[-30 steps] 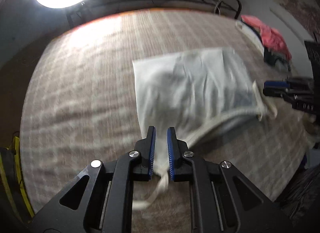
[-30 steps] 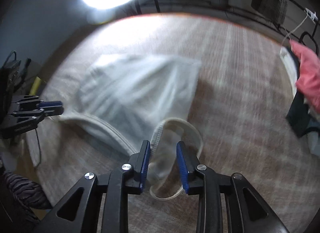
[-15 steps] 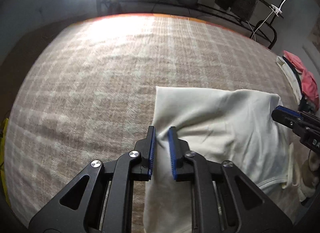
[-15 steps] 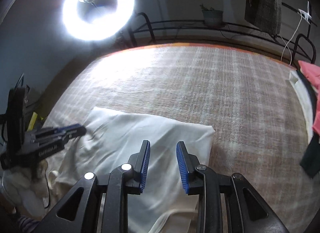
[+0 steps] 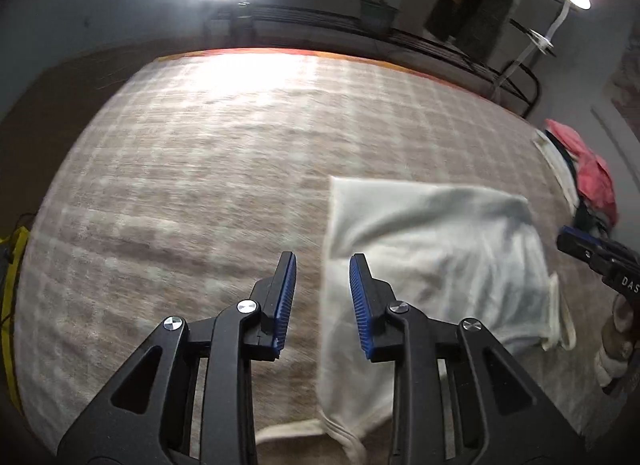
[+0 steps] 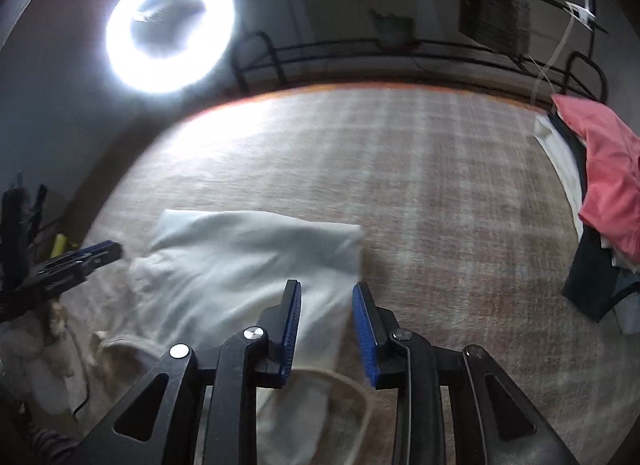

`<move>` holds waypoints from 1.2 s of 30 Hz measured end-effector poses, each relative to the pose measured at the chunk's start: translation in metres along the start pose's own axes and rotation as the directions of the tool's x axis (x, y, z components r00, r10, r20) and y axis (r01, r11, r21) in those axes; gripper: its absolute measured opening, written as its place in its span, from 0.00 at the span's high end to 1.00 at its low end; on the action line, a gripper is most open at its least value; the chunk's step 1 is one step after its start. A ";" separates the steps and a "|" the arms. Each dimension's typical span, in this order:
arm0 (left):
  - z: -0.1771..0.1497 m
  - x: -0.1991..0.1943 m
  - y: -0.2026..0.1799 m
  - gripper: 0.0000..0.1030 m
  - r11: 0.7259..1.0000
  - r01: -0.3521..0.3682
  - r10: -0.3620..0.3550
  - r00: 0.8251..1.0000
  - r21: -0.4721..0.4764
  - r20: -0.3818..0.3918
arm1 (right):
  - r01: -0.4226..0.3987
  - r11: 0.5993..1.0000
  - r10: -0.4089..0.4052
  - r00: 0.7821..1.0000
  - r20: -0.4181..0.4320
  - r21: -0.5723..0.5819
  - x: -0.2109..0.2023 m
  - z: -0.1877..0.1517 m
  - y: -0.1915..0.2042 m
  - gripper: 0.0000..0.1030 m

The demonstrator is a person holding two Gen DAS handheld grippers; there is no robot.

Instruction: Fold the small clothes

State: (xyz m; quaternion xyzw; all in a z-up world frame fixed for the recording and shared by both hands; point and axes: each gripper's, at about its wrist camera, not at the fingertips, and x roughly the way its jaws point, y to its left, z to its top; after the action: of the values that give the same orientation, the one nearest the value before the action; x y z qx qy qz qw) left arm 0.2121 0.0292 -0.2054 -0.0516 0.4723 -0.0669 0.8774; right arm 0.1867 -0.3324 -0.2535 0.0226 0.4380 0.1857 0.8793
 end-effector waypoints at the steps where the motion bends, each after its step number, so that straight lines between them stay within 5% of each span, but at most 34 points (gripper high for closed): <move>1: -0.005 0.001 -0.009 0.74 0.999 -0.007 0.007 1.000 0.039 -0.006 | -0.025 0.999 0.026 1.000 0.004 -0.023 -0.004 -0.002 0.007 0.74; 8: -0.029 0.013 -0.033 0.66 0.968 -0.096 0.101 0.995 0.233 -0.010 | -0.026 0.981 0.008 0.995 -0.097 -0.192 0.019 -0.027 0.036 0.75; 15: -0.031 0.006 -0.020 0.63 0.973 -0.083 0.095 0.994 0.218 -0.047 | -0.014 0.976 -0.026 0.983 -0.182 -0.219 0.018 -0.042 0.018 0.75; 20: -0.019 -0.007 0.008 0.44 0.999 0.021 -0.019 0.998 0.030 -0.054 | -0.087 0.984 0.054 0.978 -0.203 -0.155 -0.005 -0.037 0.000 0.70; 25: -0.012 0.007 0.034 0.44 0.968 0.165 -0.189 0.975 -0.190 -0.116 | -0.213 0.974 0.221 0.969 -0.115 0.079 -0.015 -0.025 -0.038 0.55; 36: -0.012 0.025 0.038 0.44 0.920 0.278 -0.326 0.934 -0.278 -0.147 | -0.319 0.907 0.360 0.926 -0.111 0.276 0.012 -0.042 -0.071 0.58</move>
State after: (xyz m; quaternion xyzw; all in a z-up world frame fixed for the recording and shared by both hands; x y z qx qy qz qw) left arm 0.2189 0.0625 -0.2386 -0.2287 0.5448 -0.1459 0.7935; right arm 0.1820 -0.4000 -0.3028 0.1956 0.5160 0.2801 0.7855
